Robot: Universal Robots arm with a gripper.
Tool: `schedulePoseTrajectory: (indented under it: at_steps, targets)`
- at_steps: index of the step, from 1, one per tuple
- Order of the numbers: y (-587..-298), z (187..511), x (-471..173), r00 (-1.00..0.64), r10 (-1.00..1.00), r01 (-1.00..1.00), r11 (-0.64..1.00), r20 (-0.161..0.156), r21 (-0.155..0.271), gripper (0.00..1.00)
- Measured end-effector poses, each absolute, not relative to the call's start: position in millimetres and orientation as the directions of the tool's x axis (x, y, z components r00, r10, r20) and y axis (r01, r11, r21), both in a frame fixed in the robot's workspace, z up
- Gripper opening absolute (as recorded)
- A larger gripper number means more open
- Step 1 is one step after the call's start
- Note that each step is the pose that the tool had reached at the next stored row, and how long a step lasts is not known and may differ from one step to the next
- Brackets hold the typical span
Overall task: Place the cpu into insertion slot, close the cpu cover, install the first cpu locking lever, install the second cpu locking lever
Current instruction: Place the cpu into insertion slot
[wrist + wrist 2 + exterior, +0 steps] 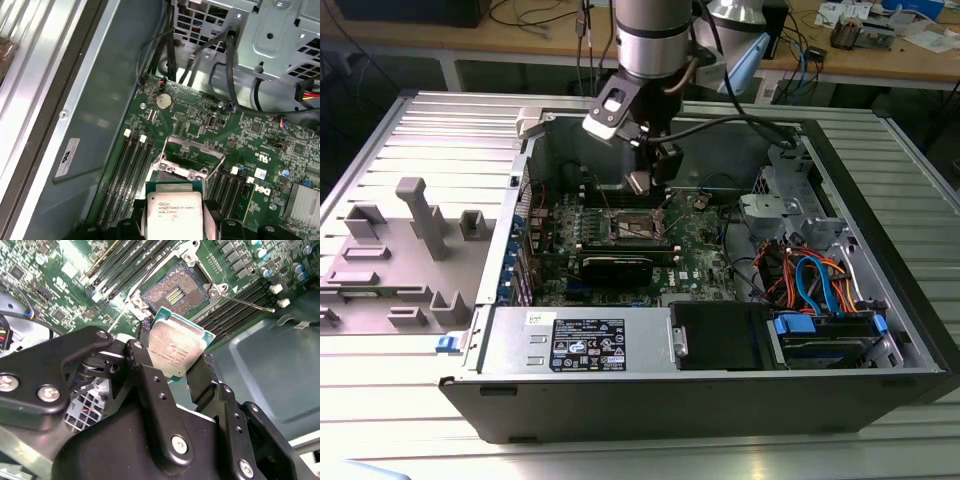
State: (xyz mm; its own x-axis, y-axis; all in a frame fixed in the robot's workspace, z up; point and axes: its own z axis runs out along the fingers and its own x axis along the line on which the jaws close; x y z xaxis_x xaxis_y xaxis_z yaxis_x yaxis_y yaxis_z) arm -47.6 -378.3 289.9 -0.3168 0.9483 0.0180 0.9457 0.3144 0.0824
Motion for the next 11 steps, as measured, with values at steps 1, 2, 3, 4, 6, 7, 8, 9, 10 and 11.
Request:
schedulePoseTrajectory:
  at_steps: [1,2,3,4,6,7,8,9,10,11]
  targets:
    - [-378.3,289.8,-47.6,-0.306,0.952,0.949,0.303,0.018,0.082,0.54]
    - [-378.3,289.6,-47.6,-0.294,0.956,0.953,0.291,0.018,0.082,0.54]
    - [-378.3,289.5,-47.6,-0.278,0.96,0.958,0.276,0.018,0.082,0.54]
    - [-378.3,289.3,-47.6,-0.266,0.964,0.961,0.263,0.018,0.082,0.54]
    - [-378.3,288.7,-47.6,-0.211,0.977,0.975,0.209,0.018,0.082,0.54]
    - [-378.3,288.4,-47.6,-0.188,0.982,0.979,0.186,0.018,0.082,0.54]
    - [-378.4,288.1,-47.6,-0.17,0.985,0.982,0.168,0.018,0.082,0.54]
    - [-378.4,288.0,-47.6,-0.157,0.987,0.984,0.155,0.018,0.082,0.54]
    - [-378.3,287.7,-47.6,-0.134,0.991,0.988,0.132,0.018,0.082,0.54]
    - [-378.3,287.4,-47.6,-0.11,0.994,0.991,0.108,0.018,0.082,0.54]
